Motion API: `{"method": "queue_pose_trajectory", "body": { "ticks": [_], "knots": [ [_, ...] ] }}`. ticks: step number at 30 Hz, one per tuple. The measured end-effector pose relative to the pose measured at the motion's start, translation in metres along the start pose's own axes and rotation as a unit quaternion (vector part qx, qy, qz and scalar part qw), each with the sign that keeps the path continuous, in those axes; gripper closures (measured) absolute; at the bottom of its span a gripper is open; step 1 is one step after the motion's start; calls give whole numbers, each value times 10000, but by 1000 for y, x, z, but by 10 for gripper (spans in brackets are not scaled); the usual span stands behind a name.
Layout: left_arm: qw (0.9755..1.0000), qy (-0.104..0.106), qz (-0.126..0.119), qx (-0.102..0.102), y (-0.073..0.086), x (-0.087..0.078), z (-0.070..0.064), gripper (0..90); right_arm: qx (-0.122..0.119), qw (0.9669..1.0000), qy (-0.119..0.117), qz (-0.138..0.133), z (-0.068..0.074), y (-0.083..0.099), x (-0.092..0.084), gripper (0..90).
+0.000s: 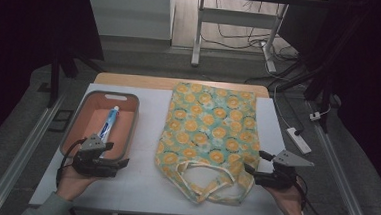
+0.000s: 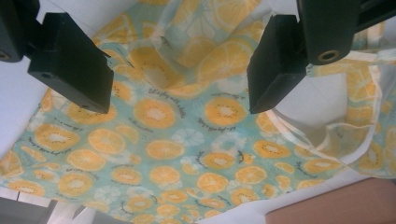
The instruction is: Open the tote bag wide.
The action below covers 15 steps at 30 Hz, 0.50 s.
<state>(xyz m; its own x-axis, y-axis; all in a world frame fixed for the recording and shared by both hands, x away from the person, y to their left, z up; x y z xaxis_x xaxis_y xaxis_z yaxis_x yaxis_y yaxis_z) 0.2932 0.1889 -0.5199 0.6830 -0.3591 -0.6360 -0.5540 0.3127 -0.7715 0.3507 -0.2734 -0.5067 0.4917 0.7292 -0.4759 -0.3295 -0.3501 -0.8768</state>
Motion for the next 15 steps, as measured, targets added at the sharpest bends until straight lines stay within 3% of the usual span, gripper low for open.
{"method": "queue_pose_trajectory", "body": {
  "ticks": [15],
  "knots": [
    [9998,36,-18,220,-5,-7,-6,190,-37,9999,82,59,0,-6,-1,243]
  ]
}}
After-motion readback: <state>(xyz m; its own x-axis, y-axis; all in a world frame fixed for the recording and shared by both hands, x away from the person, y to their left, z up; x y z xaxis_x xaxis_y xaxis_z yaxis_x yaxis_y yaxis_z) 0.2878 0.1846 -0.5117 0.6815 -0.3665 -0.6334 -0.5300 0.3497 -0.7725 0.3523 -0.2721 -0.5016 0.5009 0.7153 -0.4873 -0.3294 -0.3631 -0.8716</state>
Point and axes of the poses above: each handheld gripper's, and its own axes: x roughly forward along the jaws, y roughly out of its underside, z roughly to its left, the point moved 7 cm from there along x, roughly forward along the jaws, and after that the axes turned 11 degrees about -y, right-handed, at the moved point
